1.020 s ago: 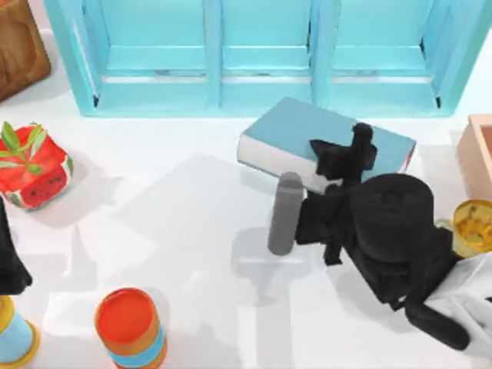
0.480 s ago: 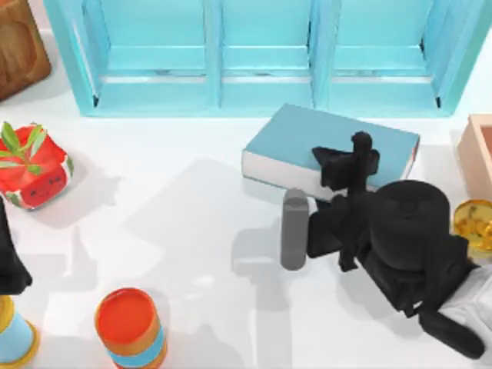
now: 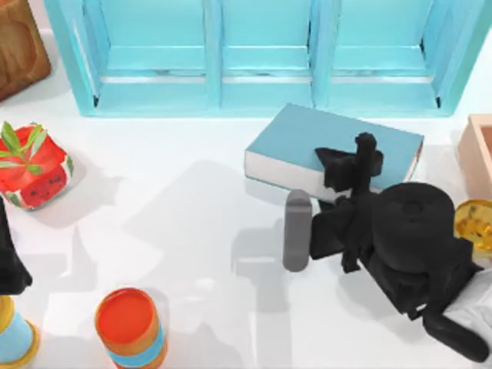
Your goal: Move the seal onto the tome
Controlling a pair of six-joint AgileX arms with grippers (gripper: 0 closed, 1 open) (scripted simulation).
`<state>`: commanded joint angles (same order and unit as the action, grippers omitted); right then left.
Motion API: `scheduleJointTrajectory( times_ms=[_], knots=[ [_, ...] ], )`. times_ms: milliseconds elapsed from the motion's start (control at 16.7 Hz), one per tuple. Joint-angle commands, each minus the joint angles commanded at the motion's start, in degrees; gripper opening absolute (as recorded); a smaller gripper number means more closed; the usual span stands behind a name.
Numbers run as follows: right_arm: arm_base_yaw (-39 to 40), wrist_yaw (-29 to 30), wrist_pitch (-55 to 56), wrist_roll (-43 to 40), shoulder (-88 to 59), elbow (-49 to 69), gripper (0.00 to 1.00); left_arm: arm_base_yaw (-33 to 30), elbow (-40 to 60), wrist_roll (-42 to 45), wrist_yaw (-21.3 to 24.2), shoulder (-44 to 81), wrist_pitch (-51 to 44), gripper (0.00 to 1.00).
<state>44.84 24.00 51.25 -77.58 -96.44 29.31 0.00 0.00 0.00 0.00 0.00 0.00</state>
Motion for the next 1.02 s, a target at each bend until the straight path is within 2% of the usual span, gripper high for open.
scheduleJointTrajectory(
  times_ms=[240, 600, 840, 1020],
  knots=[
    [-0.07, -0.01, 0.63, 0.12, -1.30, -0.18, 0.00, 0.00, 0.00, 0.00, 0.00, 0.00, 0.00, 1.00],
    [-0.14, 0.09, 9.43, 0.17, -8.29, -1.38, 0.00, 0.00, 0.00, 0.00, 0.00, 0.00, 0.00, 1.00],
    [-0.18, 0.06, 9.80, 0.25, -8.74, -1.61, 0.00, 0.00, 0.00, 0.00, 0.00, 0.00, 0.00, 1.00],
    [-0.18, 0.06, 9.80, 0.25, -8.74, -1.61, 0.23, 0.00, 0.00, 0.00, 0.00, 0.00, 0.00, 1.00]
  ],
)
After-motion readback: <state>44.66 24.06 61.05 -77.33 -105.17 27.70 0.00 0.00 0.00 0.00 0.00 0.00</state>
